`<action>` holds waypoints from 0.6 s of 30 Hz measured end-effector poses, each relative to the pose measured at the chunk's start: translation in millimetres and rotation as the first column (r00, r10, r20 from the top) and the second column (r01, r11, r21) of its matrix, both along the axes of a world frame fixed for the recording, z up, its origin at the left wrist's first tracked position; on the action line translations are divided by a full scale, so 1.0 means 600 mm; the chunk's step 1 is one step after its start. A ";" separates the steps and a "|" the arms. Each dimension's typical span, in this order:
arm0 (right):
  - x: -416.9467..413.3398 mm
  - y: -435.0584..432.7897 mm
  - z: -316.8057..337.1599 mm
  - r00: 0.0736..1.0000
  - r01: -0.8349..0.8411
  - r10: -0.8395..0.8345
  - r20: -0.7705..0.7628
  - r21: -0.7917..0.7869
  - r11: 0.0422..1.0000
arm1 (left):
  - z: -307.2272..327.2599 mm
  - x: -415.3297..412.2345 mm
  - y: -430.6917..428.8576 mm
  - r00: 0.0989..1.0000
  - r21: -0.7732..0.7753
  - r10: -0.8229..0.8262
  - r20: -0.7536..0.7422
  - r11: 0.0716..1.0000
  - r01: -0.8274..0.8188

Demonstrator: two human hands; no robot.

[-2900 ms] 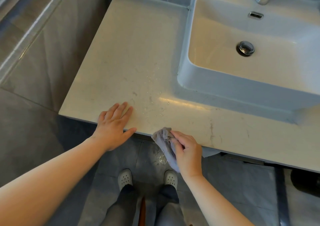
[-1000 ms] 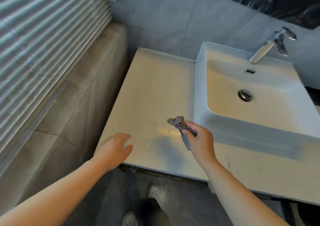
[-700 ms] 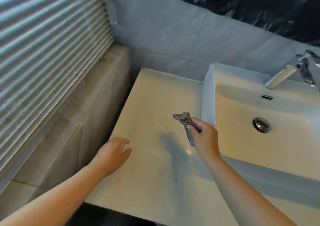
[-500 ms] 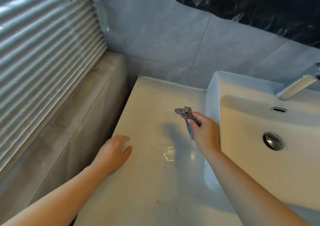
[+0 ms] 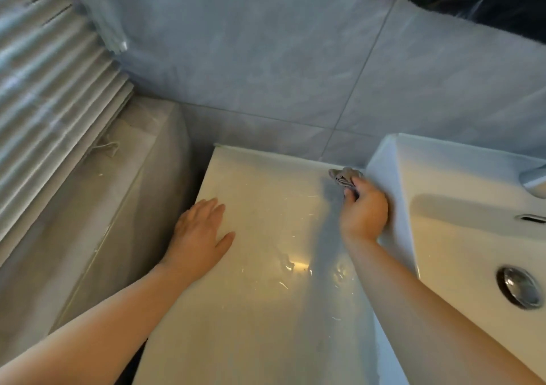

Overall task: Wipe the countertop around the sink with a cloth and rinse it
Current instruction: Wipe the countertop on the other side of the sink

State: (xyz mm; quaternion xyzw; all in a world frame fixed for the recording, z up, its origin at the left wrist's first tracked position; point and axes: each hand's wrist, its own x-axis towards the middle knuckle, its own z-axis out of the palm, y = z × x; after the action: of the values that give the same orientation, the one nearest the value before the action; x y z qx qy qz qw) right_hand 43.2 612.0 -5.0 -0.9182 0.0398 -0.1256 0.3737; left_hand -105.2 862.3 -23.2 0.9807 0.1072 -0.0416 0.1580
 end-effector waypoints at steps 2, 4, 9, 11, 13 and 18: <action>0.023 0.011 -0.014 0.998 0.068 -0.067 -0.020 0.011 0.998 | -0.013 0.030 0.019 1.000 0.015 -0.026 -0.005 1.000 0.026; 0.043 0.016 -0.033 0.995 0.103 -0.103 -0.015 -0.015 0.995 | -0.029 0.048 0.024 0.999 0.027 -0.038 0.002 0.999 0.038; 0.067 0.022 -0.076 0.997 0.077 -0.079 -0.015 -0.138 0.988 | -0.061 0.040 0.019 0.997 0.042 -0.013 0.081 0.999 0.010; 0.070 0.017 -0.087 0.998 0.067 -0.064 0.021 -0.134 0.989 | -0.061 0.040 0.020 0.994 0.027 -0.004 0.106 1.000 0.001; 0.069 0.007 -0.095 0.998 0.020 -0.011 0.056 -0.151 0.988 | -0.062 0.042 0.020 0.992 0.025 -0.008 0.123 1.000 0.005; 0.056 0.000 -0.088 0.997 -0.053 0.059 0.051 -0.105 0.993 | -0.065 0.043 0.021 0.992 0.010 -0.007 0.127 1.000 0.006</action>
State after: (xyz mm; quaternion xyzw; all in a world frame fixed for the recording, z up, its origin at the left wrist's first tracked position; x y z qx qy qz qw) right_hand 76.6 612.2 -57.9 -0.9333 -0.0028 -0.1420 0.3297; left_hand -79.2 874.7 -62.4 0.9825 0.0938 0.0209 0.1597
